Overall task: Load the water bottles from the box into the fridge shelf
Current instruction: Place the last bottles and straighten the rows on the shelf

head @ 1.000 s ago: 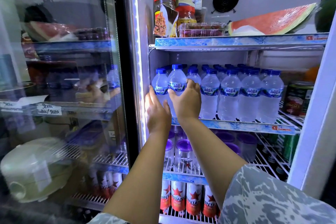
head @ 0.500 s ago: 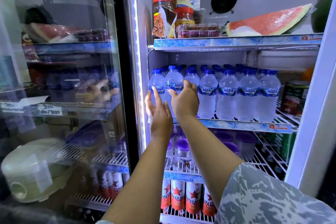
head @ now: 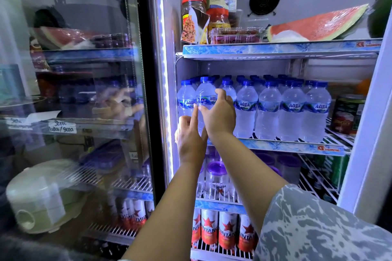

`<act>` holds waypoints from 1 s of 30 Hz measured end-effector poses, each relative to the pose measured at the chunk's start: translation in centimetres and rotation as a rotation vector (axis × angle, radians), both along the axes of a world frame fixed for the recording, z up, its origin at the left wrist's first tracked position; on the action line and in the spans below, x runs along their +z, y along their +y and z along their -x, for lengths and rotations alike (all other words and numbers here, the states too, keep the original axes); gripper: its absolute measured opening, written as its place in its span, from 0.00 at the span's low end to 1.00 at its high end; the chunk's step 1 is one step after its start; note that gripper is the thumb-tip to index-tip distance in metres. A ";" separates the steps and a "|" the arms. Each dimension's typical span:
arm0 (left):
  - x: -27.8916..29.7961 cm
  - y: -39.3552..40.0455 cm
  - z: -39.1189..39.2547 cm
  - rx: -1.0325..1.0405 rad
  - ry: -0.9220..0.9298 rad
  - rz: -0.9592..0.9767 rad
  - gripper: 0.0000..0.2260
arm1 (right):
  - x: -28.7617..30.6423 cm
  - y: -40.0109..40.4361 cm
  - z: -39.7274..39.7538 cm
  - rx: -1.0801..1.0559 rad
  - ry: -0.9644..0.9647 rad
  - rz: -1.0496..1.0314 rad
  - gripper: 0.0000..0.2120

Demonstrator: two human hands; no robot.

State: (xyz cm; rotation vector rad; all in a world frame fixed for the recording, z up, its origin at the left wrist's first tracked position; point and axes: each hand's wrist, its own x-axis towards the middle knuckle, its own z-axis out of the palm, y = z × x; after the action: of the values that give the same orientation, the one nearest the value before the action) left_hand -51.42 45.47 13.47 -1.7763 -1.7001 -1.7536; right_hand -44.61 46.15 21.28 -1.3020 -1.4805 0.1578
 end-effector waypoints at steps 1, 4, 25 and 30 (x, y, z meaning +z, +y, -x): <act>0.1 0.0 0.0 -0.028 -0.037 -0.019 0.29 | 0.2 0.3 -0.2 -0.004 -0.016 0.002 0.25; 0.3 0.2 0.0 -0.026 -0.065 -0.065 0.24 | 1.7 1.2 -0.9 -0.062 -0.128 -0.019 0.16; 0.1 0.9 0.6 -0.037 -0.145 -0.131 0.21 | 9.5 3.7 -1.9 -0.049 -0.507 0.091 0.16; 0.1 1.1 0.3 -0.036 -0.142 -0.086 0.22 | 9.2 3.3 -2.0 -0.083 -0.520 0.030 0.19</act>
State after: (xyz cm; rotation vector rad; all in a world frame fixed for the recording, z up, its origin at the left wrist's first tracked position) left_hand -51.76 46.52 13.56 -1.6937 -1.6251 -1.9801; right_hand -42.61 49.44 30.50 -1.4970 -1.8561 -0.2321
